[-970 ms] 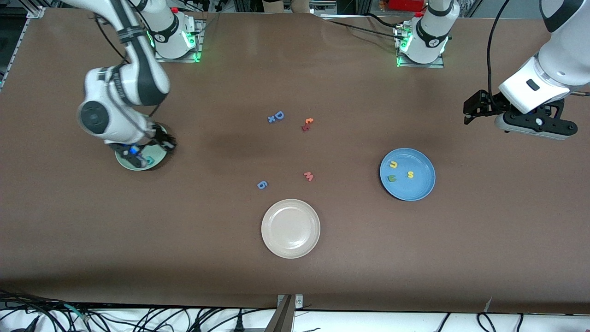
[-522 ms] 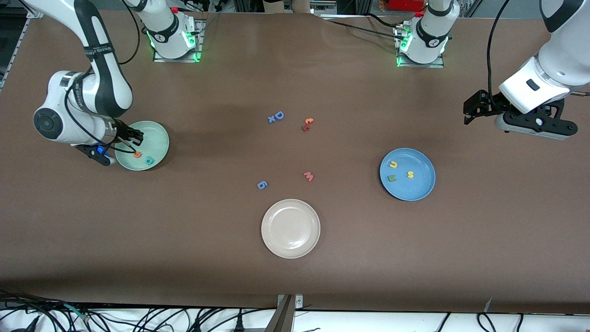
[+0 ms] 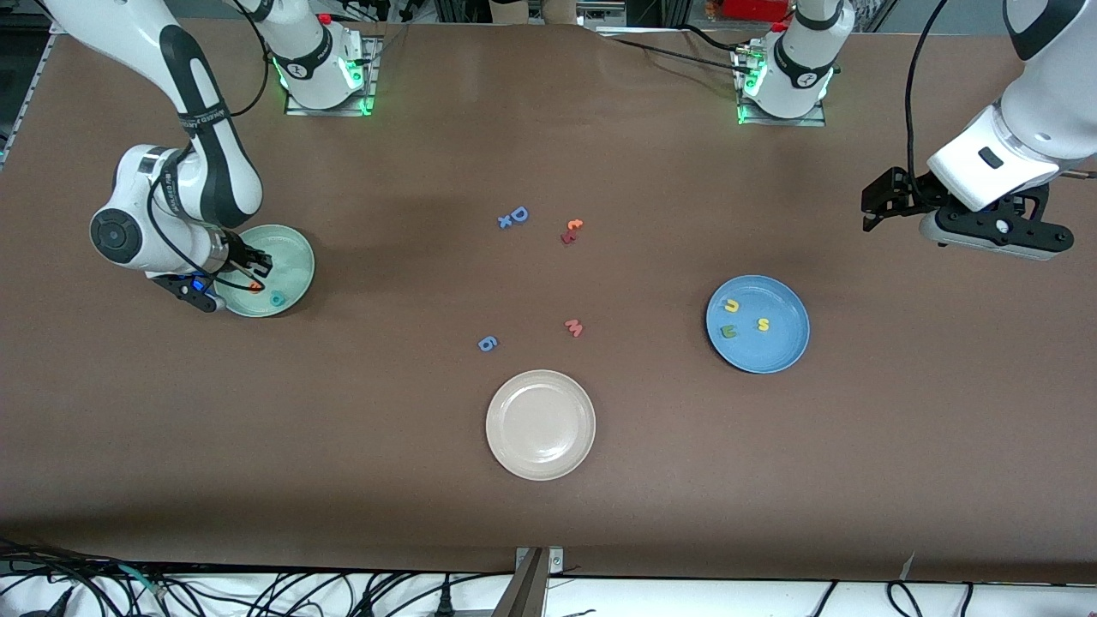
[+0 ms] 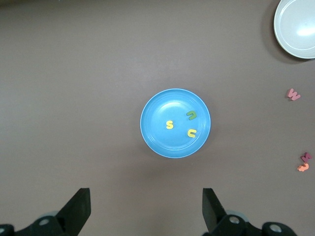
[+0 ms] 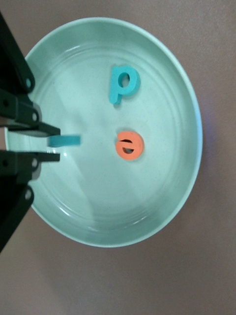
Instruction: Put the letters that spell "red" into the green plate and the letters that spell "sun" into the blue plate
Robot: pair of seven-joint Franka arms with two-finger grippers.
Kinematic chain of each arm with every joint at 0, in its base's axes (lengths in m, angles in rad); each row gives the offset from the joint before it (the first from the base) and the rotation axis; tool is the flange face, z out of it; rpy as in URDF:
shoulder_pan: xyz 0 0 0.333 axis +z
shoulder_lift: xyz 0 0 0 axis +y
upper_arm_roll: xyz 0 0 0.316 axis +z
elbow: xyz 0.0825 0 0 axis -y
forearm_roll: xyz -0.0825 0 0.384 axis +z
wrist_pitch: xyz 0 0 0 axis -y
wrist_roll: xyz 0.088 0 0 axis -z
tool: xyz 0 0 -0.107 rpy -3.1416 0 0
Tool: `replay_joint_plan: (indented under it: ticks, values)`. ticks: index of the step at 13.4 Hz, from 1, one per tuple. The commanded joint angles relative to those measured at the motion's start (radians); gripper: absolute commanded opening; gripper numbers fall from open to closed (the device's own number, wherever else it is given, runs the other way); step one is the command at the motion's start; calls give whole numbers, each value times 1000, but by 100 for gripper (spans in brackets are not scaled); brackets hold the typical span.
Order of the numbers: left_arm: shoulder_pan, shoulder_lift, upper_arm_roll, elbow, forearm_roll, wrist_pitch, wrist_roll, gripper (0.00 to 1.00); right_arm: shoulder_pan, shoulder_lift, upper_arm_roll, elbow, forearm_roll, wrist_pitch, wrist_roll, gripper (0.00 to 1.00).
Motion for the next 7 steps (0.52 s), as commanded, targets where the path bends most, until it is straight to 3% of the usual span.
replay_joint_plan:
  ticks: [1,4,7]
  values:
    - [0,9,2,29,-22,-16,25,100,6,-13,-9,26,-6,-8,-19,99]
    - [6,9,2,27,-22,-16,26,100,9,-46,-3,88,-6,-63,-22,99]
    - [3,9,2,27,-22,-16,25,100,20,-83,17,277,-3,-277,-22,99]
